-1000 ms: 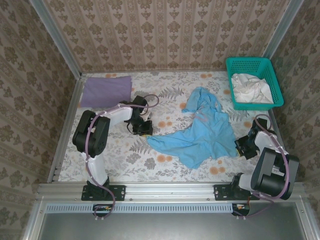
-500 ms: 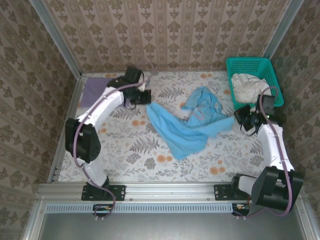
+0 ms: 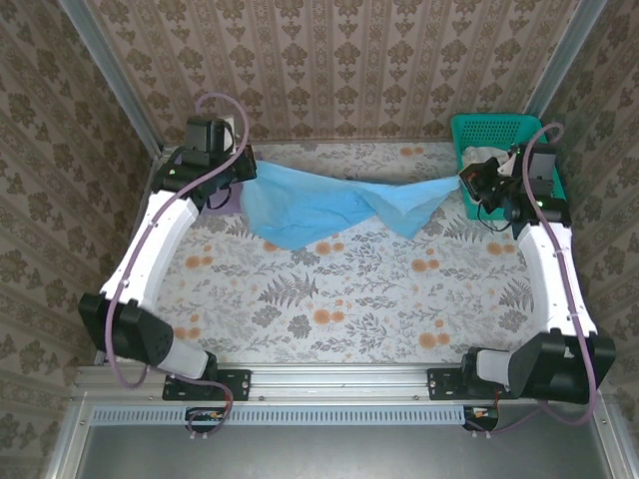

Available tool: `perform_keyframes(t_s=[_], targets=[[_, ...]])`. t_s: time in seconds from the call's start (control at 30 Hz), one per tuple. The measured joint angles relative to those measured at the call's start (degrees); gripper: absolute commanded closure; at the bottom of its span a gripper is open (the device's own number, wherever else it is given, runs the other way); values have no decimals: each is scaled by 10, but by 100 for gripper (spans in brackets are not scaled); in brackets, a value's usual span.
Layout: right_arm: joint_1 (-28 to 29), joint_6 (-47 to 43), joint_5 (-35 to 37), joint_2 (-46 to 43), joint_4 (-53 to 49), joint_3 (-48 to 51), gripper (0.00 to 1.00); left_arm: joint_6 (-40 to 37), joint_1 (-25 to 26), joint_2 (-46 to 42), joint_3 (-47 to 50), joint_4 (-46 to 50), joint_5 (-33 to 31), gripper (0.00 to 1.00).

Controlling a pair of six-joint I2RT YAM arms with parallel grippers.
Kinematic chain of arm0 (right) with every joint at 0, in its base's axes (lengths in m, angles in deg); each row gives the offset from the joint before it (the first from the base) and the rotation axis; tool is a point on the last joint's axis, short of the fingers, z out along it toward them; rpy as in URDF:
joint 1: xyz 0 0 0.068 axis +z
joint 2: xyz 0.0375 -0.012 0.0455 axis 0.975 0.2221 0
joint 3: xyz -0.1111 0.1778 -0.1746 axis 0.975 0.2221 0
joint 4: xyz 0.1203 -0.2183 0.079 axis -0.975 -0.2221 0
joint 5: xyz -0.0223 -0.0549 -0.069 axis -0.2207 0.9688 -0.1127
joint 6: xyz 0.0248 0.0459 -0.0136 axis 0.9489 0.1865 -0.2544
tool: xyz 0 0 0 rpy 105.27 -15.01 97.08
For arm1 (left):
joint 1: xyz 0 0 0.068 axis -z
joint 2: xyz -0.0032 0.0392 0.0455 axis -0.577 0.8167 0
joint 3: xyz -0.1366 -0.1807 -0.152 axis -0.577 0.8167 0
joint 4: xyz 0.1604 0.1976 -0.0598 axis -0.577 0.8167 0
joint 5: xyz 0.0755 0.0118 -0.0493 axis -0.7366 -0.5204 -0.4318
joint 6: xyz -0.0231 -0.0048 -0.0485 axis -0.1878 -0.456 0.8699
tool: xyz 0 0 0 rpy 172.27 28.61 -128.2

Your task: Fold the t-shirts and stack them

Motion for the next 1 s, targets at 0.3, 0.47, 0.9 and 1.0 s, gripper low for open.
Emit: perform_keyframes(t_s=[0.3, 0.47, 0.9, 1.0], targets=[[17, 8, 4, 283, -51, -310, 100, 10, -44, 301, -367, 84, 84, 100], [25, -8, -3, 355, -111, -593, 100, -10, -35, 322, -553, 95, 96, 100], [51, -75, -35, -108, -82, -75, 100, -162, 189, -277, 156, -23, -85, 83], [50, -86, -24, -194, -125, 98, 88, -121, 240, -359, 296, 18, -167, 64]])
